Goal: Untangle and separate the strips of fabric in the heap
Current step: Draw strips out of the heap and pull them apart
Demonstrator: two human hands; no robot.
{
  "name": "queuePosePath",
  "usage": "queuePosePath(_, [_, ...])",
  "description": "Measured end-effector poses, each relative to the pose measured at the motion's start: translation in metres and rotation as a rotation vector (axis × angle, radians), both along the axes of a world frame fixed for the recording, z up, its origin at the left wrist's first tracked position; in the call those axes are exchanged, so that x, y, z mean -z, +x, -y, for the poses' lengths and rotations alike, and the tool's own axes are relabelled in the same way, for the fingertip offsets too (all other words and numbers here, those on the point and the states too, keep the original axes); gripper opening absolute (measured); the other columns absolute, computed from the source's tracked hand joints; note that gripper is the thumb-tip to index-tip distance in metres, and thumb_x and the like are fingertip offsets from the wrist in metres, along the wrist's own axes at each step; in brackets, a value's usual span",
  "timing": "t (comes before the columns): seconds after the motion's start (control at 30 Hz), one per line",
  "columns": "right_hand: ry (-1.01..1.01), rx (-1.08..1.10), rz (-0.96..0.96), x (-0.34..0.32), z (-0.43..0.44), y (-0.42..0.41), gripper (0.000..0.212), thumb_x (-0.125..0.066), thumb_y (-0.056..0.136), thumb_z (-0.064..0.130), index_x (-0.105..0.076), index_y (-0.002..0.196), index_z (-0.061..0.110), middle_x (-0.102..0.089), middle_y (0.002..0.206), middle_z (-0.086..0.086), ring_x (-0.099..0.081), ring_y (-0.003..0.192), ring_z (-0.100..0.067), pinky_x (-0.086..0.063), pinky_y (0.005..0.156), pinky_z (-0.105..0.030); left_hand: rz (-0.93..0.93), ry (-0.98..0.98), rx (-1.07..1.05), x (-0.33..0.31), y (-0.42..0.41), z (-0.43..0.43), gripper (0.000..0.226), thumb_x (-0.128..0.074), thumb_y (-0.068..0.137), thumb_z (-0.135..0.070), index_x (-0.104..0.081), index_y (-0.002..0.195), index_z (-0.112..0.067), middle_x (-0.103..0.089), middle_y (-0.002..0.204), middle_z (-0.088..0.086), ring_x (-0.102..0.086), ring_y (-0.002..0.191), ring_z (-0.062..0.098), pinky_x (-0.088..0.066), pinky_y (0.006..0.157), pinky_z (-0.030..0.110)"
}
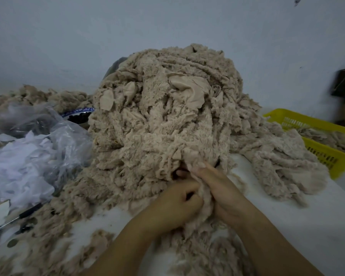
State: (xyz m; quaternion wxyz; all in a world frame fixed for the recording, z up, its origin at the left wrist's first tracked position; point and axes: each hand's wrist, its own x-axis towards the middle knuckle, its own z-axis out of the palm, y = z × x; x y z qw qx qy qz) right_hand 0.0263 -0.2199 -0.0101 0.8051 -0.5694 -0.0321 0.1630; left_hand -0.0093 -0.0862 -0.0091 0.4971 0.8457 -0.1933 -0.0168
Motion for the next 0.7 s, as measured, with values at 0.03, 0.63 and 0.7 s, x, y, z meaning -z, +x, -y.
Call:
queuePosePath(0.03, [-0.025,0.006,0.011,0.001,0.0,0.0,0.02,-0.057,0.097,0.019,-0.071,0.112,0.02,-0.075,0.107,-0.008,-0.071,0.1,-0.02,-0.057,0.082,-0.033,0.091,0.098,0.045,0.001,-0.002,0.003,0.034,-0.05,0.09,-0.009,-0.035,0.061,-0.02,-0.036,0.063,-0.007,-0.034,0.055,0.003,-0.027,0.056,0.02])
queuePosePath(0.63, [0.29,0.366,-0.179,-0.01,0.008,0.008,0.027,-0.049,0.102,0.02,-0.064,0.121,0.007,-0.071,0.114,-0.013,-0.069,0.102,-0.026,-0.059,0.079,-0.039,-0.413,-1.207,0.043,-0.022,-0.003,-0.013,0.024,-0.044,0.092,-0.016,-0.054,0.075,-0.003,-0.051,0.058,0.008,-0.049,0.046,0.015,-0.046,0.047,0.023])
queuePosePath(0.7, [0.288,0.351,-0.165,-0.009,0.011,0.008,0.021,-0.052,0.101,0.02,-0.068,0.098,0.007,-0.074,0.082,-0.009,-0.071,0.072,-0.018,-0.058,0.057,-0.03,-0.506,-1.32,0.008,-0.026,-0.003,-0.016,0.028,-0.045,0.091,-0.021,-0.056,0.074,-0.001,-0.051,0.053,0.005,-0.05,0.041,0.014,-0.048,0.045,0.021])
